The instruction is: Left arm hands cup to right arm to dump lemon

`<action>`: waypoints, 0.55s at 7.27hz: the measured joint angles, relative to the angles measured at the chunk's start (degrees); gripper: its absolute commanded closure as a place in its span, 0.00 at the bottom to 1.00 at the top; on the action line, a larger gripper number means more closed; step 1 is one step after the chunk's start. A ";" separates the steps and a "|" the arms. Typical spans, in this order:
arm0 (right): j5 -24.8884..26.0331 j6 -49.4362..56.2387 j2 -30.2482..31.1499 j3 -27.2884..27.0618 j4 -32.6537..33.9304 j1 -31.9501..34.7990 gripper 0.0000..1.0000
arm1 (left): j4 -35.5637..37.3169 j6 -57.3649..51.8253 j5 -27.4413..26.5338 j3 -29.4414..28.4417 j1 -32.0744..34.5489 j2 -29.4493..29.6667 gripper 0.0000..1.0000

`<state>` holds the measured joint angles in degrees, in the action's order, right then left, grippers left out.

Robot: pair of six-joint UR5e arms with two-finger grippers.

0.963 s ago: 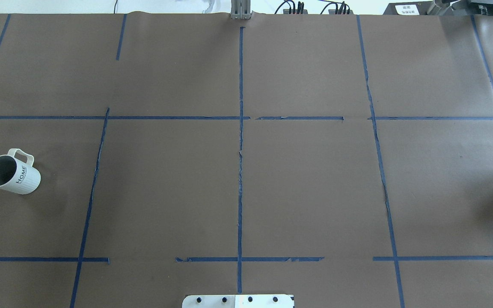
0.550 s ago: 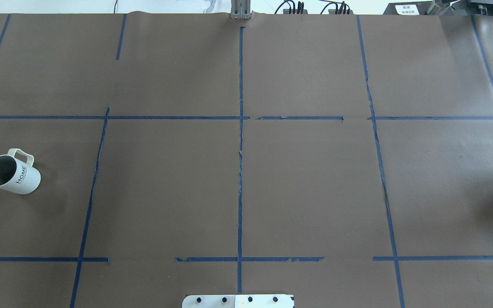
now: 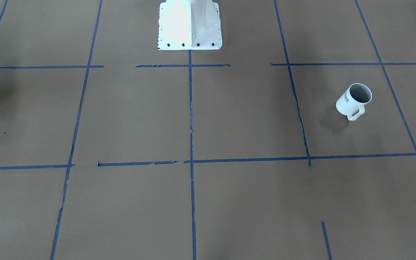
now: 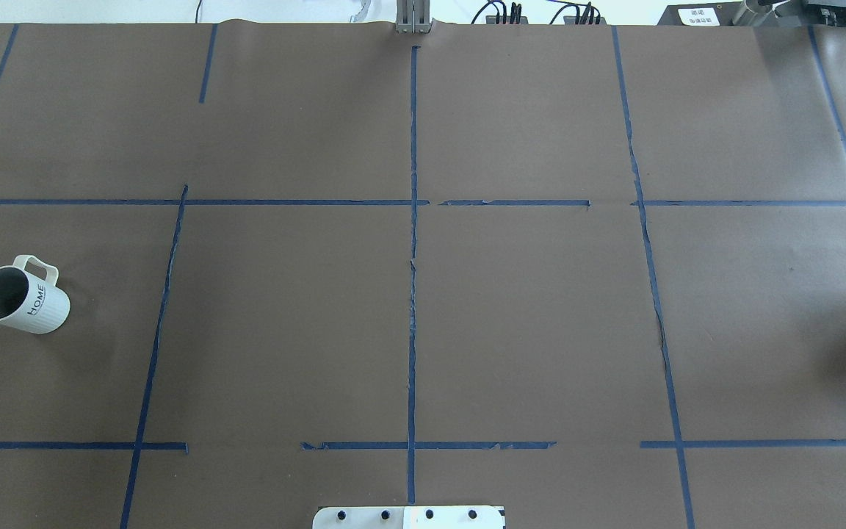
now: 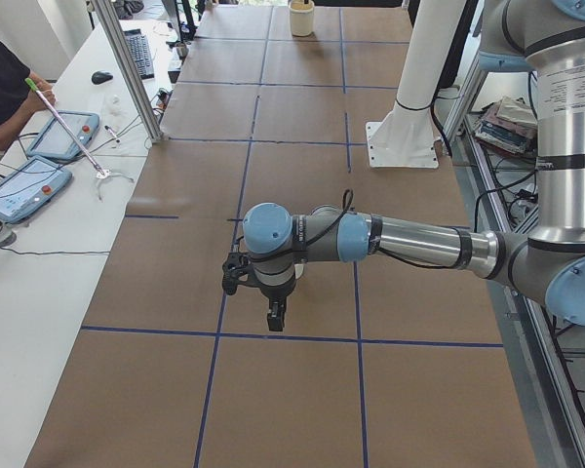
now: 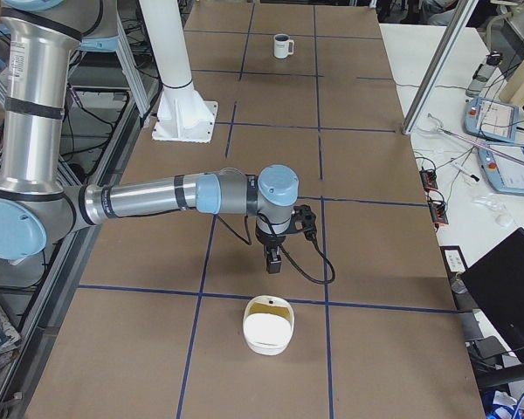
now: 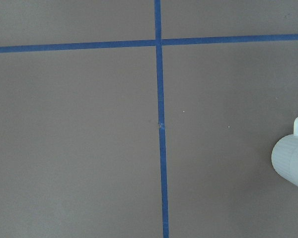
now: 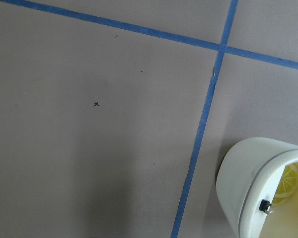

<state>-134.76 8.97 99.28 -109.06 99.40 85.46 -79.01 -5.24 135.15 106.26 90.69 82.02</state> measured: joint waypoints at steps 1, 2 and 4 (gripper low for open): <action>-0.01 -0.54 -0.69 0.97 -0.14 0.00 0.00 | -0.04 0.07 0.02 0.02 -0.03 0.03 0.00; 0.03 -2.81 -0.82 1.36 -0.21 0.03 0.00 | -0.03 0.11 0.03 0.04 -0.06 0.08 0.00; 0.01 -8.15 -0.28 1.43 -0.25 0.11 0.00 | -0.06 0.08 0.03 -0.14 -0.07 0.14 0.00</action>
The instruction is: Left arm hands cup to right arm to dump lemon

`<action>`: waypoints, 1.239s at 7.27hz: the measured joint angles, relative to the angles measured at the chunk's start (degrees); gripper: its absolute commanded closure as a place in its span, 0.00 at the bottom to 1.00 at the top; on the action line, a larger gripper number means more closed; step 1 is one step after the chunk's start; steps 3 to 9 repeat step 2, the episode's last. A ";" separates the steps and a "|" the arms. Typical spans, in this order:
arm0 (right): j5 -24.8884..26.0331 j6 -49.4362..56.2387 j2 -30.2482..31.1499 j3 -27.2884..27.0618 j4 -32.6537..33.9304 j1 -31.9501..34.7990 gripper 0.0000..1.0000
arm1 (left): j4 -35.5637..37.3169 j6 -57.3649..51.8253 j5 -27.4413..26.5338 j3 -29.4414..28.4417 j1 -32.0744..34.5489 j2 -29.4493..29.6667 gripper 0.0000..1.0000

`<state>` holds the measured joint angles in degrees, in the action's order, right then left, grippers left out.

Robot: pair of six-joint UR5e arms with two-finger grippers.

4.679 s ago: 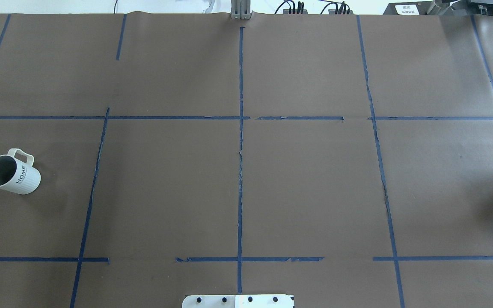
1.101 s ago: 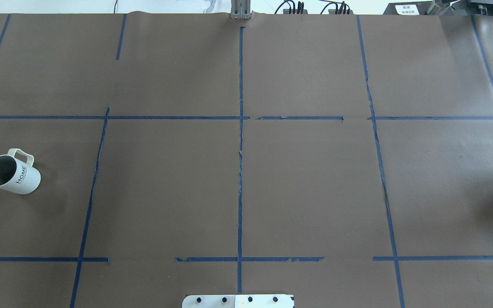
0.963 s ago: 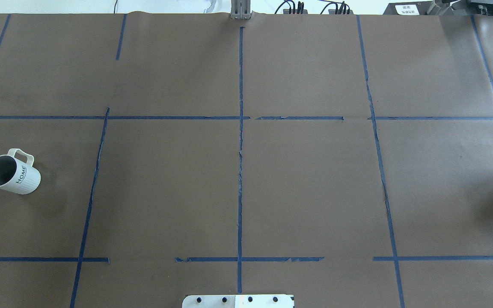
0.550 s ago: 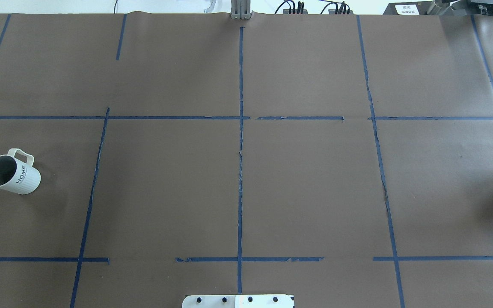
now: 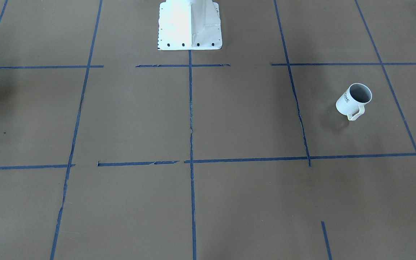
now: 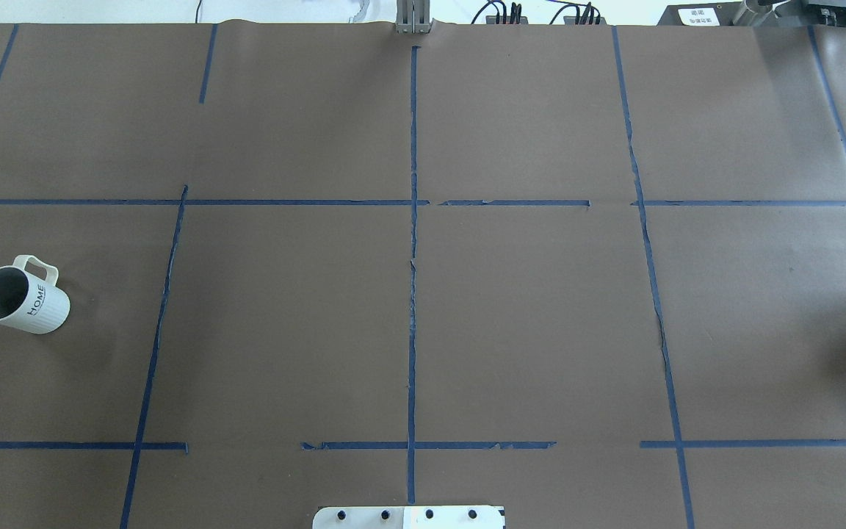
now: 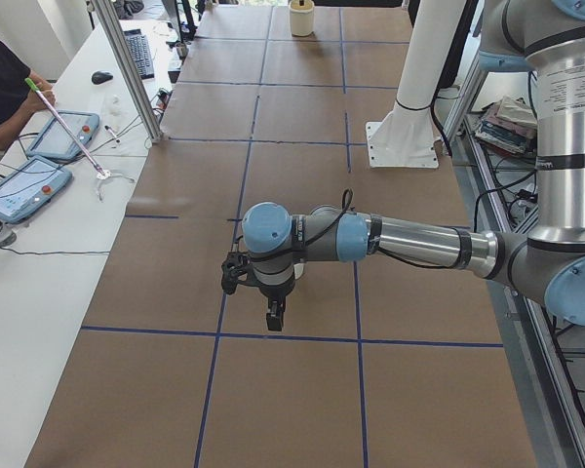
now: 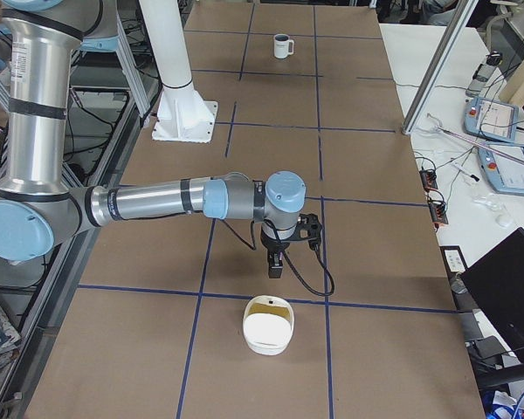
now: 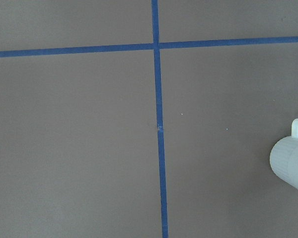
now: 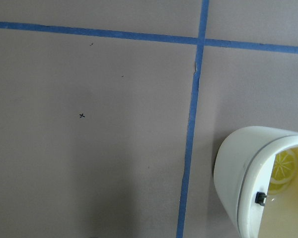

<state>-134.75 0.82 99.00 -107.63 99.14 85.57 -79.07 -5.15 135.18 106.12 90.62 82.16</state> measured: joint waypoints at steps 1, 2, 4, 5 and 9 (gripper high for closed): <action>-0.04 -0.90 0.40 -0.11 0.00 0.02 0.00 | 0.05 0.00 0.00 0.51 0.00 0.01 0.00; -0.06 -1.19 0.63 -0.20 0.00 0.04 0.00 | 0.24 0.02 0.00 1.27 -0.01 0.02 0.00; -0.06 -1.19 0.63 -0.20 0.00 0.04 0.00 | 0.24 0.02 0.00 1.27 -0.01 0.02 0.00; -0.06 -1.19 0.63 -0.20 0.00 0.04 0.00 | 0.24 0.02 0.00 1.27 -0.01 0.02 0.00; -0.06 -1.19 0.63 -0.20 0.00 0.04 0.00 | 0.24 0.02 0.00 1.27 -0.01 0.02 0.00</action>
